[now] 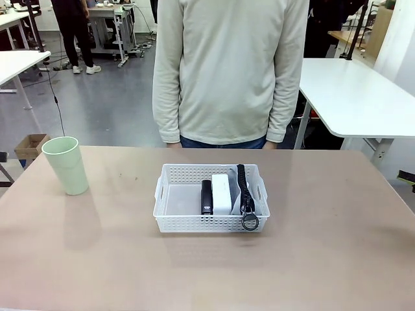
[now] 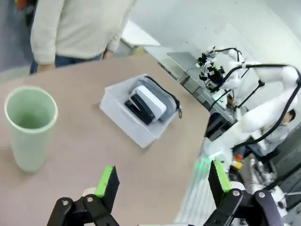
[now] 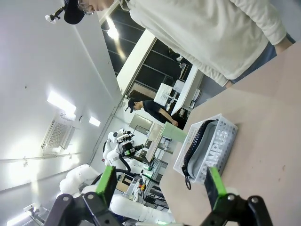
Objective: Efficiently arrange items inside the basket to fit them all.
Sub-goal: Pick up the Reusable plastic cup and place it inside the Organizing basket.
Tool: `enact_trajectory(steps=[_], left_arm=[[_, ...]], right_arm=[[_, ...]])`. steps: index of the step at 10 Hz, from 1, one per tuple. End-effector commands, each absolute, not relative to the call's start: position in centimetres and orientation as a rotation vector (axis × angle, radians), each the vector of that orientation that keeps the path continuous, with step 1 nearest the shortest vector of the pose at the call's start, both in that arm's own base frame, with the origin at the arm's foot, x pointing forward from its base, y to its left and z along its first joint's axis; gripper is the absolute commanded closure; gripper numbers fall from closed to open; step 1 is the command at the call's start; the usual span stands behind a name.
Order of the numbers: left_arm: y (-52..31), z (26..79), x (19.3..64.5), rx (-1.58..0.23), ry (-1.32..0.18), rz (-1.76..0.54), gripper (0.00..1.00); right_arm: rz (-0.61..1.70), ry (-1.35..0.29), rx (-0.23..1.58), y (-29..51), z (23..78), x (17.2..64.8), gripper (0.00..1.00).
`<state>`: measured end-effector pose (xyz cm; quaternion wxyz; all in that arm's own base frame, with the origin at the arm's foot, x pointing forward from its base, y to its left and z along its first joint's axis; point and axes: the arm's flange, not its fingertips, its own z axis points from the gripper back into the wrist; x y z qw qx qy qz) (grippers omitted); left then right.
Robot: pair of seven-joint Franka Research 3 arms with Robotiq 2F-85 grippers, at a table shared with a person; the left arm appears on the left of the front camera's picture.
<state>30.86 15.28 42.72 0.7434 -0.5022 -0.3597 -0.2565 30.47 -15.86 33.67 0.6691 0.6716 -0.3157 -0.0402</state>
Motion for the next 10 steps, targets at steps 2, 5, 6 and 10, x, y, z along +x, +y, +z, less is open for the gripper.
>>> enact_trajectory(steps=[2, 5, 6, 10], left_arm=[[18.9, 41.0, 32.1, -1.035, -1.053, -0.747, 0.00], [18.6, 40.9, 32.0, -0.997, -1.056, -0.728, 0.00], [18.6, 40.9, 32.0, -0.997, -1.056, -0.728, 0.00], [18.2, 39.6, 32.2, -0.900, -1.140, -0.753, 0.00]], right_arm=[[-0.081, -0.703, 1.520, -16.0, 34.0, 30.0, 0.00], [-0.081, -0.703, 1.520, -16.0, 34.0, 30.0, 0.00], [-0.081, -0.703, 1.520, -16.0, 34.0, 30.0, 0.00], [-0.081, -0.703, 1.520, -16.0, 34.0, 30.0, 0.00]])
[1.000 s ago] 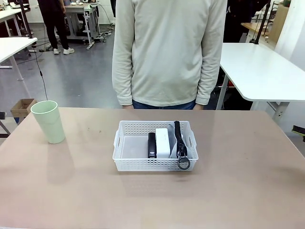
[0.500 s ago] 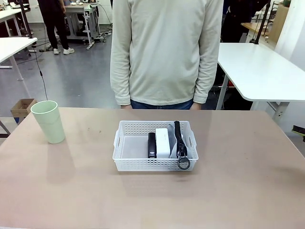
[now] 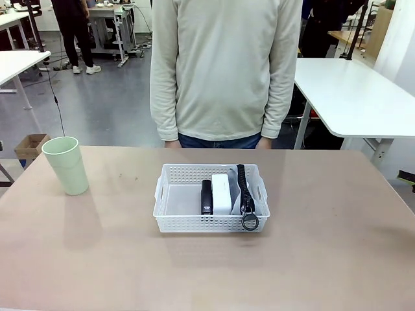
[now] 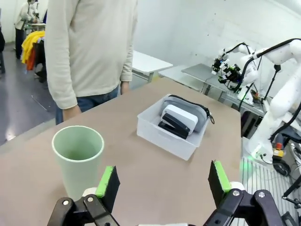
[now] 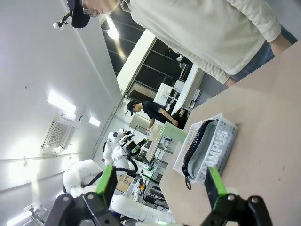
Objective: Efficiently arrange items inside the basket to fit them all.
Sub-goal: Pick up the Reusable plastic cup and place it inside the Organizing basket.
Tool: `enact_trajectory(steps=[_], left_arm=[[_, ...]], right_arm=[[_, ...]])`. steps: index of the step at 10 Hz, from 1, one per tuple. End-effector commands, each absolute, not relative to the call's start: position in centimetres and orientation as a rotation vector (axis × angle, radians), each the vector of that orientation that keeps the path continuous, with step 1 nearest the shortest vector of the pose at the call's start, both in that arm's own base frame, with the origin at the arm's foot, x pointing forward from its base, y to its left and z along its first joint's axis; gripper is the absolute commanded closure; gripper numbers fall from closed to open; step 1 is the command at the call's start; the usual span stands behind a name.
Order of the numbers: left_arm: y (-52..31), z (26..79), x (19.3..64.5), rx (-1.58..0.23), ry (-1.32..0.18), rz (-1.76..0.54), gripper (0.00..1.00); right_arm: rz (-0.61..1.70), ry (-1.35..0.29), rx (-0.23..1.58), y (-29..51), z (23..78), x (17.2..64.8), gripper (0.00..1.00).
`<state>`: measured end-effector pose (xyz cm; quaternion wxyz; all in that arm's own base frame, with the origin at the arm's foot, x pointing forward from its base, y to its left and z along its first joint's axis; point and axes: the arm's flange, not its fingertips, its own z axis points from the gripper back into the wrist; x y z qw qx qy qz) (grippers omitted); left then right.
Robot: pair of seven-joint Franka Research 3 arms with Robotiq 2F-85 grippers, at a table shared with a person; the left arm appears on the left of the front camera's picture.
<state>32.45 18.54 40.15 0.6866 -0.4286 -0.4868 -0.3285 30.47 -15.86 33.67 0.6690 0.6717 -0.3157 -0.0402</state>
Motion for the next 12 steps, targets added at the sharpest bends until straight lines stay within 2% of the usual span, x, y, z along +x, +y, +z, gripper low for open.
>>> enact_trajectory(steps=[1, 4, 6, 8, 12], left_arm=[[18.0, 38.5, 32.8, -0.816, -1.227, -0.733, 0.00], [18.0, 35.3, 34.3, -0.646, -1.256, -0.897, 0.00], [17.0, 33.5, 35.8, -0.573, -1.164, -0.946, 0.00], [16.0, 31.9, 37.7, -0.429, -1.147, -0.905, 0.00], [14.5, 27.9, 40.3, -0.330, -1.036, -0.936, 0.00]], right_arm=[[-0.081, -0.703, 1.520, -16.0, 34.0, 30.0, 0.00], [-0.081, -0.703, 1.520, -16.0, 34.0, 30.0, 0.00], [-0.081, -0.703, 1.520, -16.0, 34.0, 30.0, 0.00], [-0.081, -0.703, 1.520, -16.0, 34.0, 30.0, 0.00], [-0.081, -0.703, 1.520, -16.0, 34.0, 30.0, 0.00]])
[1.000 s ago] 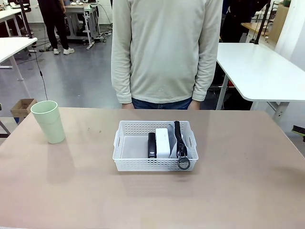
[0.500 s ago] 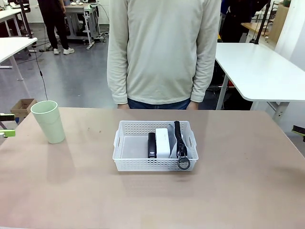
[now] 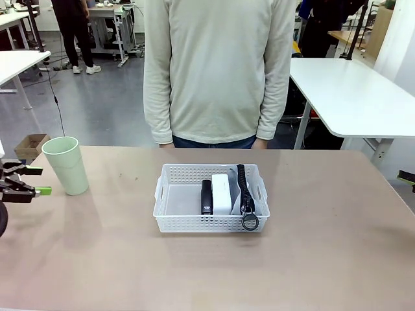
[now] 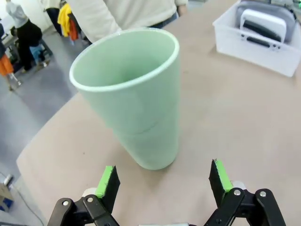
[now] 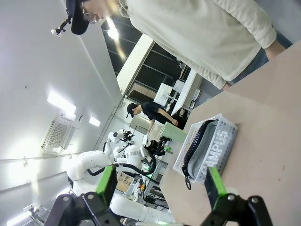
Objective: Efficiently arrange items inside the basket to fit them all.
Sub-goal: Pick up the Reusable plastic cup and place it inside the Organizing basket.
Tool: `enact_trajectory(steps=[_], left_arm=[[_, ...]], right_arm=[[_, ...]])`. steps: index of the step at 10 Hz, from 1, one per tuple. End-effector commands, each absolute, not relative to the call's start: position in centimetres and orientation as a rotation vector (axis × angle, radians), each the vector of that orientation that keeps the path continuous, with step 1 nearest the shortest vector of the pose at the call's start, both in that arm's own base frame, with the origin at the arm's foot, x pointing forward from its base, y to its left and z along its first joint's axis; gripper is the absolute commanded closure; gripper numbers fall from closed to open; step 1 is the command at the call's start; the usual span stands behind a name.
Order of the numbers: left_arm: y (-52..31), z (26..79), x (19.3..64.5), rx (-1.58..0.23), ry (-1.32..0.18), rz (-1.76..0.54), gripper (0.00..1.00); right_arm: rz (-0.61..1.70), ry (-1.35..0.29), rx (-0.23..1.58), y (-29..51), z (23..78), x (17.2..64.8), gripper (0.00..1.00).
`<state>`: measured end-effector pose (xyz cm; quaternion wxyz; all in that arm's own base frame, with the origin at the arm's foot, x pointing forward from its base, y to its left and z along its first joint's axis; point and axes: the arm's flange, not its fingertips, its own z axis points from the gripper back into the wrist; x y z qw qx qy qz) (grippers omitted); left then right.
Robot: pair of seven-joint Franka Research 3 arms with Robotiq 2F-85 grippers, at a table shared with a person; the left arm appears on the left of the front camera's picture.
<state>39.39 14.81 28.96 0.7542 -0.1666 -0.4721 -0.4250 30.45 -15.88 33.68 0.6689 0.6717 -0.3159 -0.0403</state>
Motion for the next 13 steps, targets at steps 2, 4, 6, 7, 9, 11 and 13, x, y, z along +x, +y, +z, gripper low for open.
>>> enact_trajectory(steps=[2, 4, 6, 7, 9, 11, 13], left_arm=[[14.2, 26.6, 41.5, -0.256, -1.014, -0.915, 0.00], [14.0, 26.0, 42.1, -0.280, -1.007, -0.913, 0.00], [14.1, 25.4, 43.0, -0.288, -1.003, -0.887, 0.00], [14.0, 25.0, 43.4, -0.303, -0.993, -0.885, 0.00], [13.9, 24.7, 44.0, -0.350, -1.007, -0.870, 0.00], [13.3, 24.4, 44.3, -0.408, -1.017, -0.881, 0.00], [12.6, 24.0, 44.5, -0.463, -1.017, -0.883, 0.00]], right_arm=[[-0.081, -0.703, 1.520, -16.0, 34.0, 30.0, 0.00], [-0.081, -0.703, 1.520, -16.0, 34.0, 30.0, 0.00], [-0.081, -0.703, 1.520, -16.0, 34.0, 30.0, 0.00], [-0.081, -0.703, 1.520, -16.0, 34.0, 30.0, 0.00], [-0.081, -0.703, 1.520, -16.0, 34.0, 30.0, 0.00], [-0.081, -0.703, 1.520, -16.0, 34.0, 30.0, 0.00], [-0.081, -0.703, 1.520, -16.0, 34.0, 30.0, 0.00]])
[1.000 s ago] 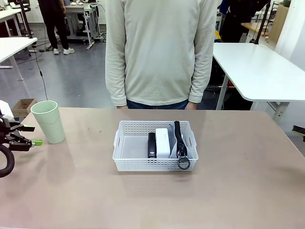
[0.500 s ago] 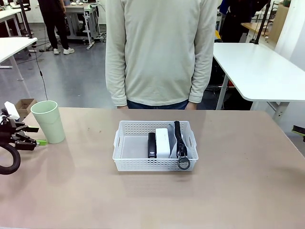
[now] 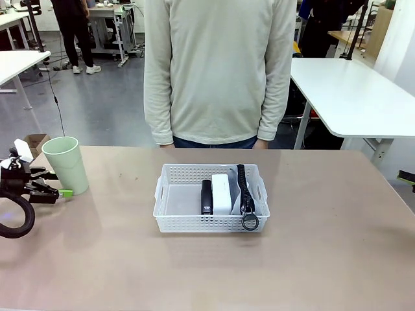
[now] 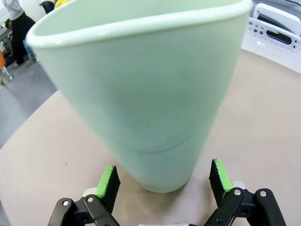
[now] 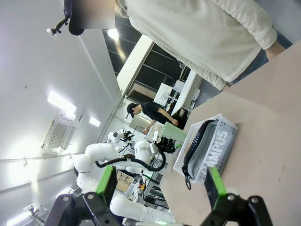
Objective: Efficiently arrange items inside the basket to fit them all.
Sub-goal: Pick up the Reusable plastic cup and place it inside the Organizing basket.
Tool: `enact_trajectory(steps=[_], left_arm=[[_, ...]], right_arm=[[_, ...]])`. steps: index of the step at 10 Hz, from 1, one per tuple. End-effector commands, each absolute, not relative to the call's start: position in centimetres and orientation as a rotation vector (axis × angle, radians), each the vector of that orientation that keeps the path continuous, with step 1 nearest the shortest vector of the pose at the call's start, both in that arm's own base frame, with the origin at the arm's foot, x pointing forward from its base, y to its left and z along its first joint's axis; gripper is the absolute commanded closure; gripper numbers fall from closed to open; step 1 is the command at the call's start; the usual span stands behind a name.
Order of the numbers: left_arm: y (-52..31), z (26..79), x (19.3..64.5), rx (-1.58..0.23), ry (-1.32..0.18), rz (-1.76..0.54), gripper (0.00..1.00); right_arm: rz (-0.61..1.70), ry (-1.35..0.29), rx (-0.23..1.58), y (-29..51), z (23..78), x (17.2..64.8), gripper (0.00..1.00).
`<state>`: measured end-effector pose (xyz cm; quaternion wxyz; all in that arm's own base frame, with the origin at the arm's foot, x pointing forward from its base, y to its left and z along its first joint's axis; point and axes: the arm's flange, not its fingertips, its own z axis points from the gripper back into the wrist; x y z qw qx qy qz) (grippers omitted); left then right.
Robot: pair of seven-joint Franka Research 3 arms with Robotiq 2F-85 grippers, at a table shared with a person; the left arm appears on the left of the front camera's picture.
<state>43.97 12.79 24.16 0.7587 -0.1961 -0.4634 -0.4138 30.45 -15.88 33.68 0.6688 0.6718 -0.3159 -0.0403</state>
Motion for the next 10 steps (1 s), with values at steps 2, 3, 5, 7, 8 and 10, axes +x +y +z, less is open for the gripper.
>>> enact_trajectory(steps=[2, 3, 5, 7, 8, 10], left_arm=[[12.1, 24.0, 44.8, -0.504, -1.075, -0.859, 0.00], [11.9, 24.1, 44.9, -0.523, -1.081, -0.853, 0.00], [11.6, 24.2, 45.2, -0.557, -1.104, -0.834, 0.00], [11.4, 24.8, 45.1, -0.601, -1.142, -0.812, 0.00], [11.3, 25.2, 45.2, -0.613, -1.162, -0.801, 0.00], [11.0, 26.0, 45.3, -0.647, -1.207, -0.772, 0.00]], right_arm=[[-0.081, -0.703, 1.520, -16.0, 34.0, 30.0, 0.00], [-0.081, -0.703, 1.520, -16.0, 34.0, 30.0, 0.00], [-0.081, -0.703, 1.520, -16.0, 34.0, 30.0, 0.00], [-0.081, -0.703, 1.520, -16.0, 34.0, 30.0, 0.00], [-0.081, -0.703, 1.520, -16.0, 34.0, 30.0, 0.00], [-0.081, -0.703, 1.520, -16.0, 34.0, 30.0, 0.00]])
